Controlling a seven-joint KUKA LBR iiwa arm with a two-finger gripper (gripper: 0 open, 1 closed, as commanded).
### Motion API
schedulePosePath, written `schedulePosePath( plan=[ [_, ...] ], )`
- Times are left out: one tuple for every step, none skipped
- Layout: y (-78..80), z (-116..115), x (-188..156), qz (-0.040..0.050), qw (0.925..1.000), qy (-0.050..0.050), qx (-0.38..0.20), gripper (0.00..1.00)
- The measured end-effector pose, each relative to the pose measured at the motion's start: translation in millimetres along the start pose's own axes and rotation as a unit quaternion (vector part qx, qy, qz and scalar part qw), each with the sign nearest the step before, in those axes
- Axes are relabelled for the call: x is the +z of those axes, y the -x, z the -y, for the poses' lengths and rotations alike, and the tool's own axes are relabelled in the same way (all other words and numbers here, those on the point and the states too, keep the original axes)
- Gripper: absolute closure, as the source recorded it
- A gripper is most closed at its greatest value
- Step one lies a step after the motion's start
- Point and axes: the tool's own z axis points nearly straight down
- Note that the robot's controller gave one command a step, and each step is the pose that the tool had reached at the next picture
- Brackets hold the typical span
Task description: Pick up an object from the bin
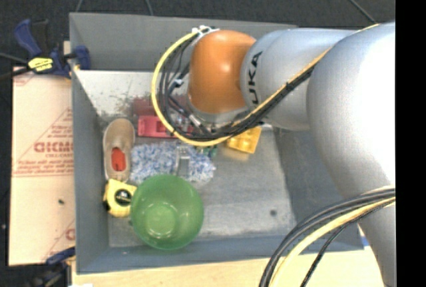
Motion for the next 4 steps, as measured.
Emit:
schedulePosePath(
  plan=[
    [39.3, 21.5, 43.2, 0.0019, 0.9949, 0.004, 0.1, 0.0],
    [-32.9, -31.4, 44.6, 0.0076, 1.0, 0.003, 0.0, 1.0],
    [-32.9, -31.3, 44.6, 0.0076, 1.0, 0.003, 0.0, 1.0],
    [-32.6, -31.1, 41.4, 0.0085, 1.0, 0.003, 0.0, 1.0]
  ],
)
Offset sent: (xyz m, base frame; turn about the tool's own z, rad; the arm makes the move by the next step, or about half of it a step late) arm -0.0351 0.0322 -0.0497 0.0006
